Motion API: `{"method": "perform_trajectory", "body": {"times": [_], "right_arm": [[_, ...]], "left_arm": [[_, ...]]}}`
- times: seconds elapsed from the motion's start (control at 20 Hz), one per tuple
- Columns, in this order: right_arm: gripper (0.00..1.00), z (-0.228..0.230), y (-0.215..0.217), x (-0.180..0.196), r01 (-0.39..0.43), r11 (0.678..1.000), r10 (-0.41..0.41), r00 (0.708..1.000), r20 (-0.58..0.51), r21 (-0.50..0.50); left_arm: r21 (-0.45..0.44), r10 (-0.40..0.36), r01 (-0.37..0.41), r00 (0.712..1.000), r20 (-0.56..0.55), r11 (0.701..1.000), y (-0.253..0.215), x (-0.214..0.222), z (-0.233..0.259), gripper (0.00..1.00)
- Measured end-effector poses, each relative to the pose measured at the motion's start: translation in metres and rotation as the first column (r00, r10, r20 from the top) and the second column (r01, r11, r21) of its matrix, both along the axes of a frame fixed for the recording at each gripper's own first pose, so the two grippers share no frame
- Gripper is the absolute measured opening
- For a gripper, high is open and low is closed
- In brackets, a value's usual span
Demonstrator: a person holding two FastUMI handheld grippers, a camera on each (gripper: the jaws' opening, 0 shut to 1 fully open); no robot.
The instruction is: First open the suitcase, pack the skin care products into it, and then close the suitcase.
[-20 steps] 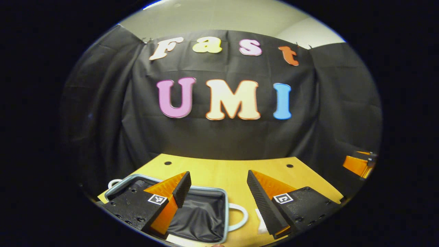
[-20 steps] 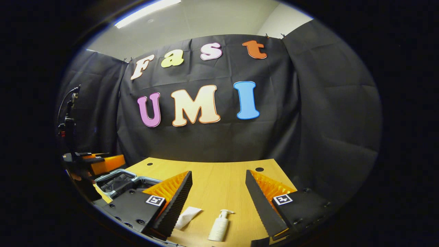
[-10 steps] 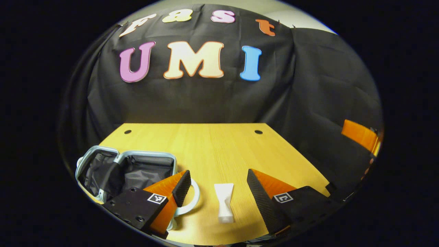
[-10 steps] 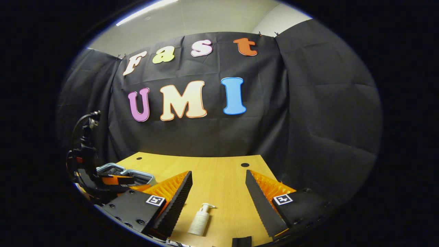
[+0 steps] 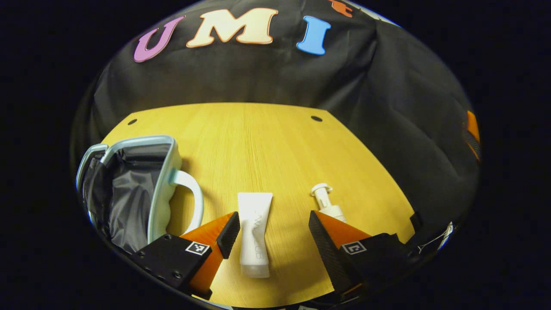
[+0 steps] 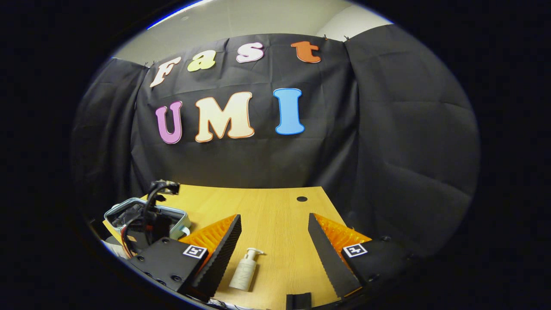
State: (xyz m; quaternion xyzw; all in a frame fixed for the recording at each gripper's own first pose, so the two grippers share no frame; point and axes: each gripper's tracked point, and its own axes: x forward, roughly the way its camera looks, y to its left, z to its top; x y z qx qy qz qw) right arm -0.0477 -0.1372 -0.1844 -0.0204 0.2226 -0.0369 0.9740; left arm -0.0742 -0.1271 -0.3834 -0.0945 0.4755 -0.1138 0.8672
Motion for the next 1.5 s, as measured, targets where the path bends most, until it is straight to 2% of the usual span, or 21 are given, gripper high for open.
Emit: {"method": "perform_trajectory", "body": {"times": [0.05,0.15,0.2,0.25,0.3,0.45,0.6,0.7,0.9,1.05,1.2,1.25,1.3,1.35,1.4,1.5], "right_arm": [[0.99,-0.008,0.004,0.000,-0.008,1.000,0.008,1.000,-0.019,0.000],[0.99,-0.032,0.009,0.001,-0.017,1.000,0.017,0.996,-0.082,0.002],[0.99,-0.050,0.014,0.000,-0.026,1.000,0.028,0.991,-0.133,0.014],[0.99,-0.068,0.017,-0.001,-0.026,0.999,0.031,0.982,-0.185,0.029],[0.99,-0.092,0.023,-0.002,-0.024,0.998,0.038,0.965,-0.261,0.055],[0.99,-0.151,0.036,-0.010,-0.003,0.993,0.054,0.900,-0.432,0.118],[0.98,-0.195,0.040,-0.022,-0.005,0.994,0.066,0.832,-0.551,0.110],[0.98,-0.223,0.046,-0.032,-0.013,0.995,0.071,0.787,-0.613,0.099],[0.97,-0.247,0.051,-0.043,-0.031,0.997,0.075,0.723,-0.687,0.075],[0.98,-0.264,0.058,-0.050,-0.041,0.997,0.074,0.693,-0.717,0.063],[0.88,-0.272,0.065,-0.058,-0.024,0.996,0.084,0.663,-0.744,0.091],[0.82,-0.271,0.064,-0.055,-0.016,0.996,0.073,0.674,-0.735,0.084],[0.67,-0.274,0.063,-0.056,-0.021,0.996,0.079,0.668,-0.740,0.087],[0.63,-0.271,0.063,-0.054,-0.031,0.996,0.087,0.679,-0.729,0.090],[0.59,-0.271,0.063,-0.055,-0.038,0.995,0.095,0.673,-0.734,0.094],[0.57,-0.273,0.064,-0.054,-0.036,0.995,0.094,0.677,-0.730,0.095]], "left_arm": [[0.007,0.006,-0.006,1.000,-0.030,1.000,0.002,-0.003,-0.010,0.94],[0.018,0.019,-0.018,0.998,-0.064,1.000,0.007,-0.007,-0.024,0.74],[0.034,0.028,-0.025,0.997,-0.078,0.999,0.012,-0.009,-0.032,0.72],[0.058,0.043,-0.037,0.994,-0.100,0.998,0.021,-0.013,-0.040,0.44],[0.031,0.057,-0.055,0.994,-0.098,0.998,0.016,-0.013,-0.041,0.24],[0.010,0.046,-0.046,0.995,-0.094,0.999,0.015,-0.014,-0.041,0.20],[0.002,0.039,-0.039,0.995,-0.088,0.999,0.016,-0.014,-0.041,0.17],[-0.007,0.041,-0.042,0.995,-0.089,0.999,0.015,-0.014,-0.041,0.17],[-0.014,0.032,-0.034,0.996,-0.083,0.999,0.016,-0.014,-0.041,0.17],[-0.011,0.024,-0.025,0.996,-0.088,1.000,0.016,-0.015,-0.041,0.17],[-0.015,0.017,-0.019,0.996,-0.093,1.000,0.015,-0.015,-0.041,0.17],[-0.019,0.014,-0.016,0.996,-0.092,1.000,0.015,-0.015,-0.040,0.17],[-0.024,0.010,-0.012,0.996,-0.088,1.000,0.014,-0.015,-0.037,0.16],[-0.027,0.001,-0.003,0.997,-0.084,1.000,0.012,-0.015,-0.035,0.14],[-0.028,-0.009,0.007,0.997,-0.076,1.000,0.011,-0.014,-0.034,0.09],[-0.020,-0.042,0.040,0.997,-0.071,0.999,0.010,-0.012,-0.034,0.04]]}}
